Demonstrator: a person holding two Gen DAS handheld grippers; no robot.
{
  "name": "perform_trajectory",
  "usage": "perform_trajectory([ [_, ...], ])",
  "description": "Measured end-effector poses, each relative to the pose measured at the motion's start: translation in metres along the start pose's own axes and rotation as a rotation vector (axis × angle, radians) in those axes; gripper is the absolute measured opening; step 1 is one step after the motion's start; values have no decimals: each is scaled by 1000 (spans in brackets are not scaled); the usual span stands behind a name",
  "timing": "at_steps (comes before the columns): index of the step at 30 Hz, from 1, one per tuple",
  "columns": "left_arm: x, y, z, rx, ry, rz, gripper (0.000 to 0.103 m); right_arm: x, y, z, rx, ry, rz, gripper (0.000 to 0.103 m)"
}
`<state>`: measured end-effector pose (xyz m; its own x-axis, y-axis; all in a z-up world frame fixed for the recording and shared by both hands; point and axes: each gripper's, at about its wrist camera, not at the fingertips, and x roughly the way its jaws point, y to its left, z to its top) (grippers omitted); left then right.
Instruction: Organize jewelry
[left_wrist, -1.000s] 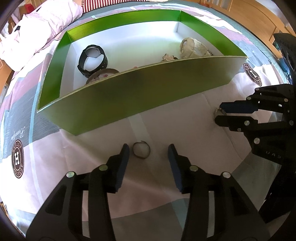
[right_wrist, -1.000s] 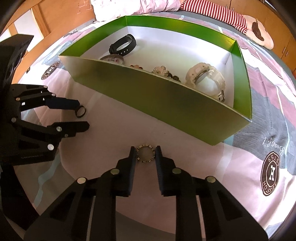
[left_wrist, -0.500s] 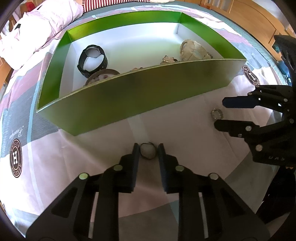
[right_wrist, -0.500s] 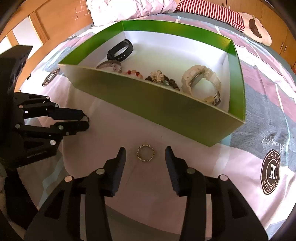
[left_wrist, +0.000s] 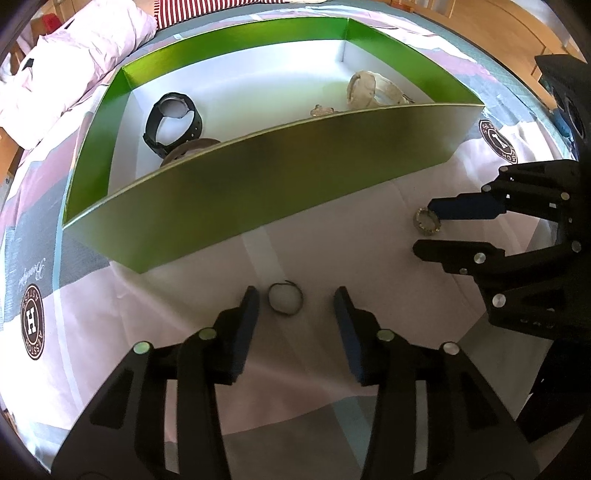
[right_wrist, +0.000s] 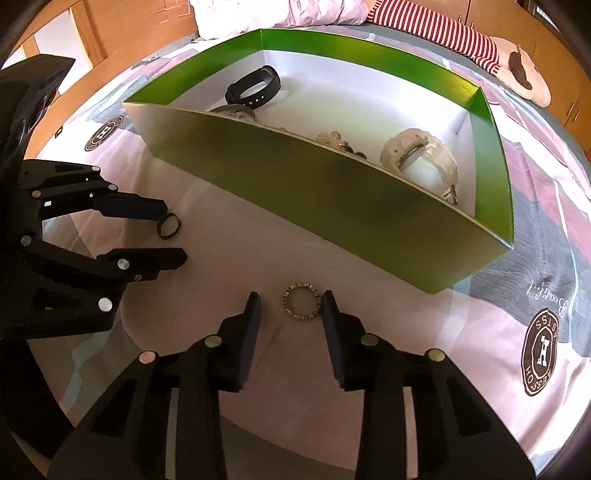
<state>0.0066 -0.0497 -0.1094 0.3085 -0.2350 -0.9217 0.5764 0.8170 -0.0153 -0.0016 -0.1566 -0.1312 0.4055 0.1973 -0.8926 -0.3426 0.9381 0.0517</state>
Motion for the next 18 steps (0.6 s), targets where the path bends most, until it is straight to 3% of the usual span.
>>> perform_trajectory([
  [2,-1,0,0,2,-7,1,26,-1,0,0,-1,-1,1,28],
  [4,-1,2,1,-5,-8,-4,19,-1,0,0,5,-4,4,25],
  [14,-14,14,3,-48,-51,-16,19,-21,-3,3,26,-70,55,22],
  [18,-19,14,4,-55,-67,-25,19,-15,-1,1,18,-43,41,22],
])
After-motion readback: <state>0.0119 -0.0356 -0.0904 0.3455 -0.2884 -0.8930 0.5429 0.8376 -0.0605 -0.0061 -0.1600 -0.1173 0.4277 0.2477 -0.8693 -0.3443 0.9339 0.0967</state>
